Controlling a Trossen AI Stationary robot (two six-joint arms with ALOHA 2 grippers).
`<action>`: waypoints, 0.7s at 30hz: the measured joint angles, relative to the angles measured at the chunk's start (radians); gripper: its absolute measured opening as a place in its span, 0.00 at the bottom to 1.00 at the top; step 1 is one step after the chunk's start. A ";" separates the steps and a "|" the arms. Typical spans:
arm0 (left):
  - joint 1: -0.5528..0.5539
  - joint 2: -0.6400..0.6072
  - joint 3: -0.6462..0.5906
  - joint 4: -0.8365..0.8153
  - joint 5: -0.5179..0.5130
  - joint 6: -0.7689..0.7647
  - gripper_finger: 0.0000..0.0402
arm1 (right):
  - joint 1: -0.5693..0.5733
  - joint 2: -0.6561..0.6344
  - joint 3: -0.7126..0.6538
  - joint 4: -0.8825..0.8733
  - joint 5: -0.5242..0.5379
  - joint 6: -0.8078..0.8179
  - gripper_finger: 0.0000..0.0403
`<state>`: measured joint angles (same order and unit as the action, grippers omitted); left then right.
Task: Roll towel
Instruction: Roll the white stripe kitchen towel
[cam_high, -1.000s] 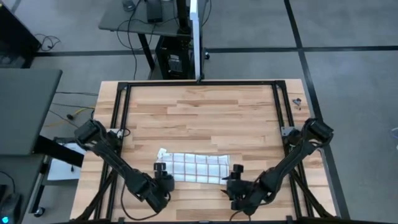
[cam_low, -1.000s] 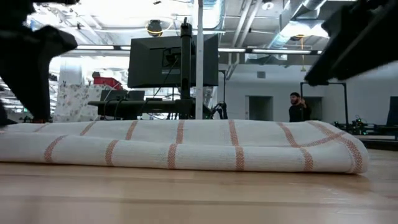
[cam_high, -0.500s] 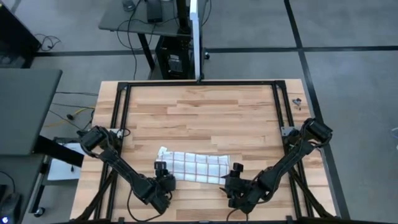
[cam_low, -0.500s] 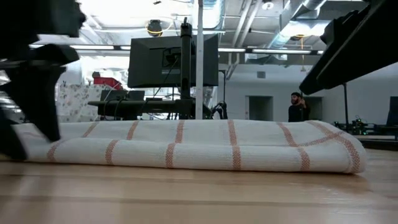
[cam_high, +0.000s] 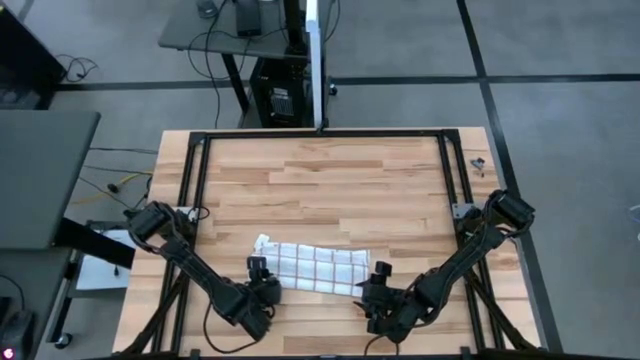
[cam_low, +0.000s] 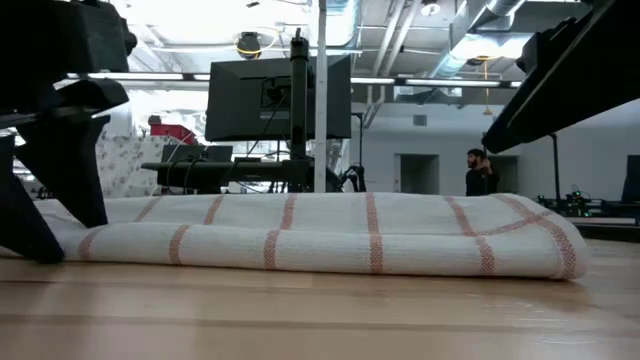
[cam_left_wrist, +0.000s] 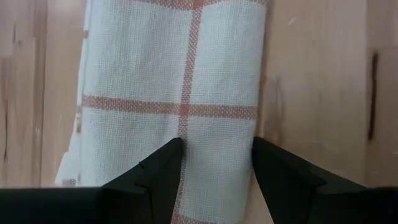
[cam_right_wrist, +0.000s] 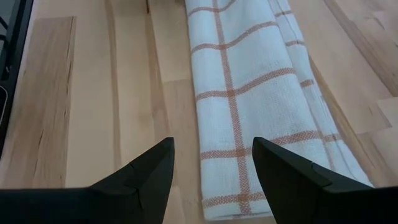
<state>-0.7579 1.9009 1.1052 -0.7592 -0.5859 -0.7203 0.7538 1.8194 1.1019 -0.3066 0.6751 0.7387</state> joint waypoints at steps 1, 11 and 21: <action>0.004 0.000 -0.006 0.003 -0.005 0.000 0.44 | -0.003 0.000 0.000 -0.001 -0.002 -0.007 0.52; 0.051 0.003 -0.012 0.060 -0.047 0.002 0.44 | -0.045 0.000 0.000 0.007 -0.033 -0.013 0.52; 0.061 0.003 0.025 0.013 -0.016 0.065 0.44 | -0.059 0.000 0.000 0.008 -0.110 0.021 0.52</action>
<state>-0.6964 1.9040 1.1298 -0.7464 -0.6016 -0.6554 0.6945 1.8191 1.1019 -0.2990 0.5651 0.7601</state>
